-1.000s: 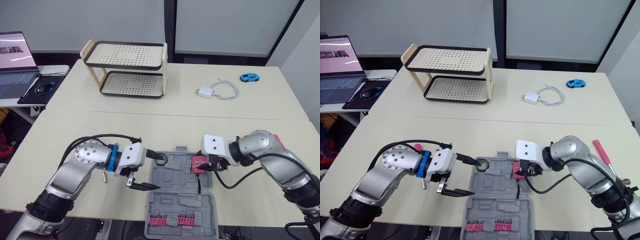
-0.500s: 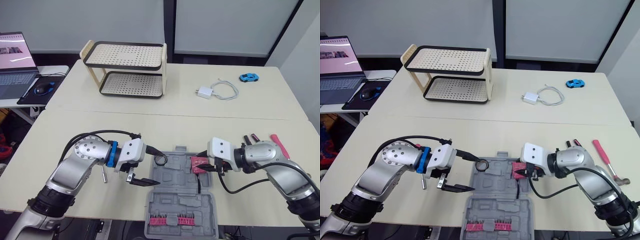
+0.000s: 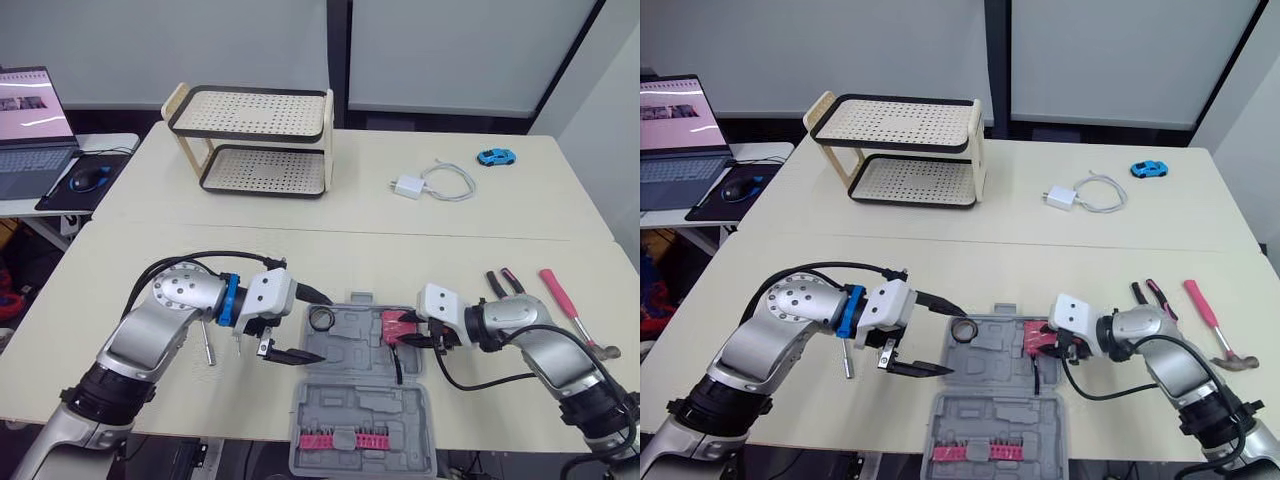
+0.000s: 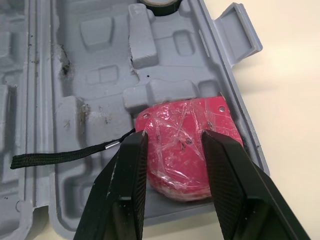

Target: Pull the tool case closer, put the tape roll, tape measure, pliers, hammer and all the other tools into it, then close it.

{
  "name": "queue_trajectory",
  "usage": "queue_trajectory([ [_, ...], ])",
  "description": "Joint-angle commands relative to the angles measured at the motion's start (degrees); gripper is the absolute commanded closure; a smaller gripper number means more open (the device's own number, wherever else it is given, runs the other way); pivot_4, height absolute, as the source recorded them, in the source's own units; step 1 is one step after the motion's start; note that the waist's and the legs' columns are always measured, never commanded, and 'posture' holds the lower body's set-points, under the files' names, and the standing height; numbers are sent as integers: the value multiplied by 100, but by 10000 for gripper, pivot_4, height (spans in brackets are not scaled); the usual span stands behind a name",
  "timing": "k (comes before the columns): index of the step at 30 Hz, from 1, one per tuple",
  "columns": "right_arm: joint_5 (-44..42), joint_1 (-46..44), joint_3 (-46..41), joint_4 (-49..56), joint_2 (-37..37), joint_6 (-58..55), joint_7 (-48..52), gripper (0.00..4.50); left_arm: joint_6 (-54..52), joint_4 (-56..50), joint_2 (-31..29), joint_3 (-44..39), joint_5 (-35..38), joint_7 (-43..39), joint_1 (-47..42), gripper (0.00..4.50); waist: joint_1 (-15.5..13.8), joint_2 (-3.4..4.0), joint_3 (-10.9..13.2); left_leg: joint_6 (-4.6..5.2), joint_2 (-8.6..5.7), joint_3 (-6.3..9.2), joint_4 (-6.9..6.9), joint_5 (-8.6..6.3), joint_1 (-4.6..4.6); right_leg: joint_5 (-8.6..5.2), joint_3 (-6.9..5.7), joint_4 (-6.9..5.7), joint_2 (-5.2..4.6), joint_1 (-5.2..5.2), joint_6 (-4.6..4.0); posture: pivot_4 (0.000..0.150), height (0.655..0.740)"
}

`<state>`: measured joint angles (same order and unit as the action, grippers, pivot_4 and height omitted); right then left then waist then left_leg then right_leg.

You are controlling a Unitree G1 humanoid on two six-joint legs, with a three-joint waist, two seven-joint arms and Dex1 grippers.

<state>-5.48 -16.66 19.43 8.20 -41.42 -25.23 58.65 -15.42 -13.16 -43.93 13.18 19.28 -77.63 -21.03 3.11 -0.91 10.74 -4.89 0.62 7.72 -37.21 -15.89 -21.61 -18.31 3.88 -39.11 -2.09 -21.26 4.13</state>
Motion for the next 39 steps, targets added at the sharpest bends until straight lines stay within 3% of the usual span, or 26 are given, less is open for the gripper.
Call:
queue_trajectory([
  [1, 252, 74, 184, -411, -86, -268, 3, 27327, -80, -241, -1, -21, 106, -9, -80, 0, -7, -2, -2, 0, 0, 0, -1, 0, 2, 0, 0, 0, 0, 2, 0, 1500, 7350],
  [8, 481, 108, 398, -764, -228, -444, -23, 27327, -161, -285, -27, -73, 122, -15, -53, 0, -56, -11, -13, 0, -1, 0, -2, 0, 26, 1, 0, 1, 0, 28, 2, 1500, 7350],
  [12, 521, 76, 432, -855, -175, -268, -52, 27327, -148, -243, -30, -103, 120, -9, -27, 0, -82, -14, -15, 1, -1, -1, 7, -1, 95, -1, 0, 17, -1, 103, 3, 1500, 7350],
  [24, -196, -43, -598, 351, 16, -85, -103, 27327, 324, 470, -225, -950, 335, -49, 509, 0, -84, -5, -9, 1, 2, -1, 15, -1, 75, 0, 3, 12, 1, 73, 2, 1500, 7350],
  [30, -635, 633, -2202, 1396, -419, -272, -427, 27327, 250, 1032, -358, -2363, 572, 688, 1237, 0, -94, 0, -6, 1, 5, -1, 26, -2, 46, -3, 3, 15, 1, 38, -1, 1500, 7350],
  [39, -798, 2833, -5079, 1234, -685, 243, -433, 27327, 508, 2352, -329, -4162, 489, 1770, 2420, 0, -137, -1, -6, 1, 2, -7, 22, -2, 3, -3, 5, 13, -3, -4, -2, 1500, 7350],
])
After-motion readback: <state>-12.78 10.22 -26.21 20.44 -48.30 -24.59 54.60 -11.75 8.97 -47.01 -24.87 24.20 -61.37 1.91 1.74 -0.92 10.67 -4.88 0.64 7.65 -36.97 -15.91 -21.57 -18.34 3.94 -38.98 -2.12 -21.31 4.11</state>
